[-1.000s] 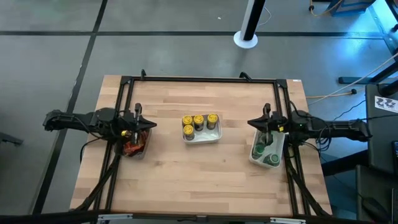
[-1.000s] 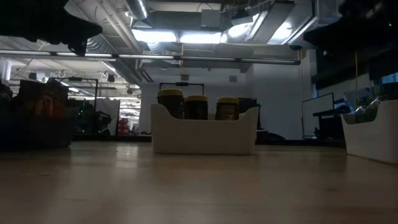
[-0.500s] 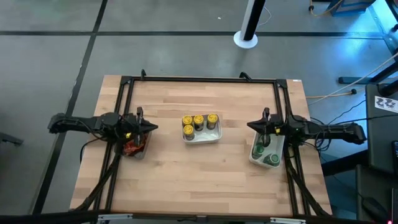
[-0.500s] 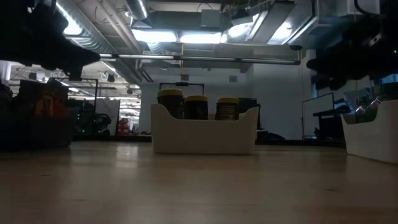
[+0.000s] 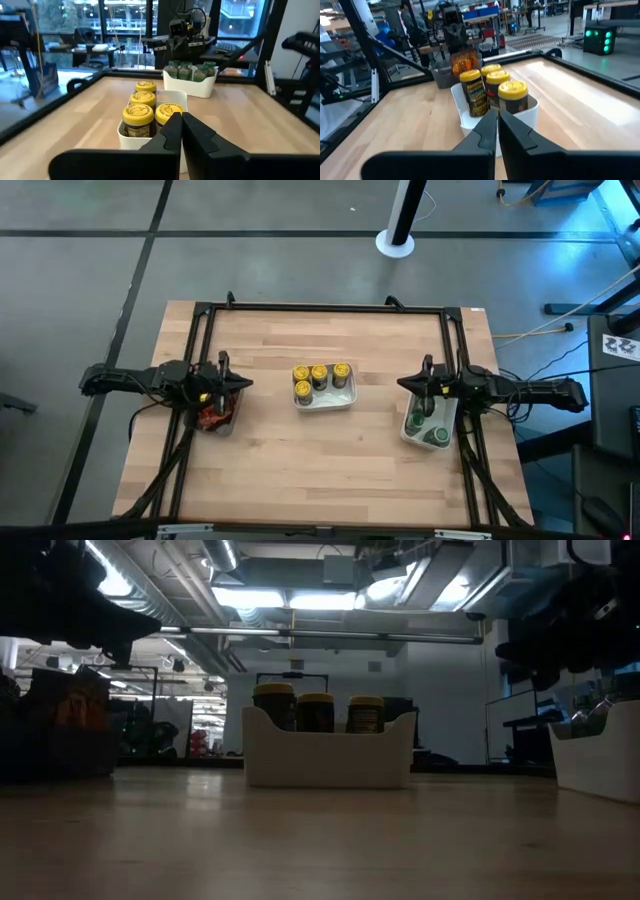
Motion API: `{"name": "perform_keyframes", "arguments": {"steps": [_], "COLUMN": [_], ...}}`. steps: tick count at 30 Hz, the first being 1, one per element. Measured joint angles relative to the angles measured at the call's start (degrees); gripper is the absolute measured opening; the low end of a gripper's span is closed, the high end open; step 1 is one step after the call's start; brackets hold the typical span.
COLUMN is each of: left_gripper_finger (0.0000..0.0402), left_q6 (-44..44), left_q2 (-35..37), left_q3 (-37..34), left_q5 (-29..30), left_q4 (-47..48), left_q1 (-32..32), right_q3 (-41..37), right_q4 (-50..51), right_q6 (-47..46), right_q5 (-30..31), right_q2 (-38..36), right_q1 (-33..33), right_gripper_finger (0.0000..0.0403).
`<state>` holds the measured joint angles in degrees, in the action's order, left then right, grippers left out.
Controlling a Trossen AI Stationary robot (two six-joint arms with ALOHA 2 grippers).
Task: Sort spices by type
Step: Return to Home Position
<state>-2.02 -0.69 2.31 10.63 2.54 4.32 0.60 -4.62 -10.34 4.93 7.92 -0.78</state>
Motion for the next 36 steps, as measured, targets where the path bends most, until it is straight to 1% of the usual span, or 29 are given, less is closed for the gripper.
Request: {"name": "perform_keyframes", "arguments": {"steps": [4,11,13,17,22,25,36], "left_gripper_finger": [0.0004,0.0004,0.0004,0.0004,0.0004,0.0004,0.0004], "left_q6": [3.7,3.9,3.9,3.9,3.9,3.9,3.9], "left_q2": [0.0,0.0,0.0,0.0,0.0,0.0,0.0], "left_q3": [0.0,0.0,0.0,0.0,0.0,0.0,0.0], "left_q5": [0.0,0.0,0.0,0.0,0.0,0.0,0.0], "left_q4": [0.0,0.1,0.1,0.1,0.1,0.2,0.2], "left_q1": [0.0,0.0,0.0,0.0,0.0,0.0,0.0], "right_q3": [0.0,-0.1,-0.1,-0.1,-0.1,-0.1,-0.2], "right_q4": [1.9,1.0,0.3,2.4,2.9,3.3,2.5], "right_q6": [-0.1,0.0,0.4,0.5,1.6,1.2,-0.2], "right_q5": [0.0,0.4,0.5,0.4,-2.3,-3.5,-2.7], "right_q2": [0.0,-0.2,-1.2,-4.4,-7.7,-7.8,-7.6], "right_q1": [0.0,0.0,0.0,0.0,0.0,0.0,0.0], "right_gripper_finger": [0.0019,0.0019,0.0019,0.0019,0.0019,0.0019,0.0019]}}
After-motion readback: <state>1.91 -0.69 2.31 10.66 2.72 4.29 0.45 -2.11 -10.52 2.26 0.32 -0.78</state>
